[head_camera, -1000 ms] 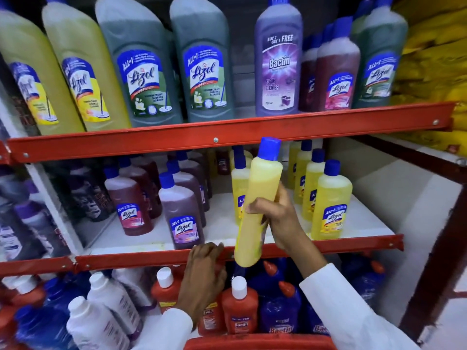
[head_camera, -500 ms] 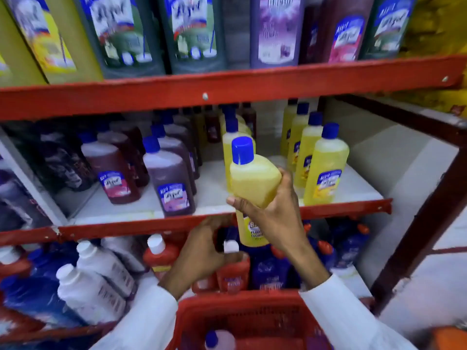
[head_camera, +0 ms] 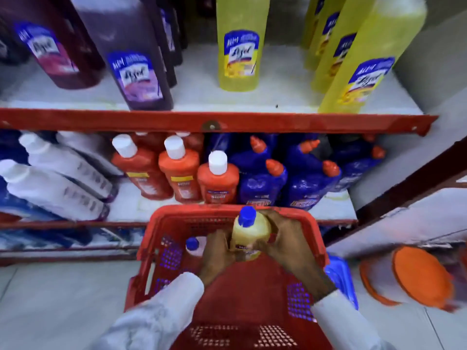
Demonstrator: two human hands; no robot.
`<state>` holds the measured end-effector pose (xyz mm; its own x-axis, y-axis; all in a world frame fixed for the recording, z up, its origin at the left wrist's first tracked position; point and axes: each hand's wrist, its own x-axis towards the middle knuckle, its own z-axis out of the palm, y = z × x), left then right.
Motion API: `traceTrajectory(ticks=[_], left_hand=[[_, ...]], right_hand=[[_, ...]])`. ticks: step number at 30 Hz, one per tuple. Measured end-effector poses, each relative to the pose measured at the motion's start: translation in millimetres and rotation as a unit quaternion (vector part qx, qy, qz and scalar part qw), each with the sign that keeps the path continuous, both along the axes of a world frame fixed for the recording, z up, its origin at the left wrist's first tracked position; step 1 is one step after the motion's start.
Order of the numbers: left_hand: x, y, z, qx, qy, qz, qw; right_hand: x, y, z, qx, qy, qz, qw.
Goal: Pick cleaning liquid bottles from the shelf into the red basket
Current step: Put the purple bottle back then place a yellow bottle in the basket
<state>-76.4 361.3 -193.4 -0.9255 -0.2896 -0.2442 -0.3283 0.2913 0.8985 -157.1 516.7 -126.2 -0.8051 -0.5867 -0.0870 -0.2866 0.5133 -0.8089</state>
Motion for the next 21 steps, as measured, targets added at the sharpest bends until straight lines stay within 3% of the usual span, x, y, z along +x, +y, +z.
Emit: traceTrajectory(ticks=[5, 8, 10, 15, 21], left_hand=[[-11, 17, -71, -0.083, -0.083, 0.063, 0.991], [-17, 20, -92, -0.122, -0.146, 0.004, 0.982], [-18, 19, -99, -0.116, -0.142, 0.017, 0.983], [-14, 21, -94, -0.06, -0.102, 0.047, 0.992], [0, -2, -33, -0.038, -0.124, 0.024, 0.991]], right_hand=[[1, -1, -73, 0.033, -0.026, -0.021, 0.999], [3, -6, -103, 0.046, -0.03, -0.039, 0.998], [3, -8, -113, 0.057, -0.038, -0.044, 0.997], [4, -9, -121, 0.079, -0.056, -0.04, 0.994], [-8, -3, -91, 0.071, -0.048, -0.031, 0.996]])
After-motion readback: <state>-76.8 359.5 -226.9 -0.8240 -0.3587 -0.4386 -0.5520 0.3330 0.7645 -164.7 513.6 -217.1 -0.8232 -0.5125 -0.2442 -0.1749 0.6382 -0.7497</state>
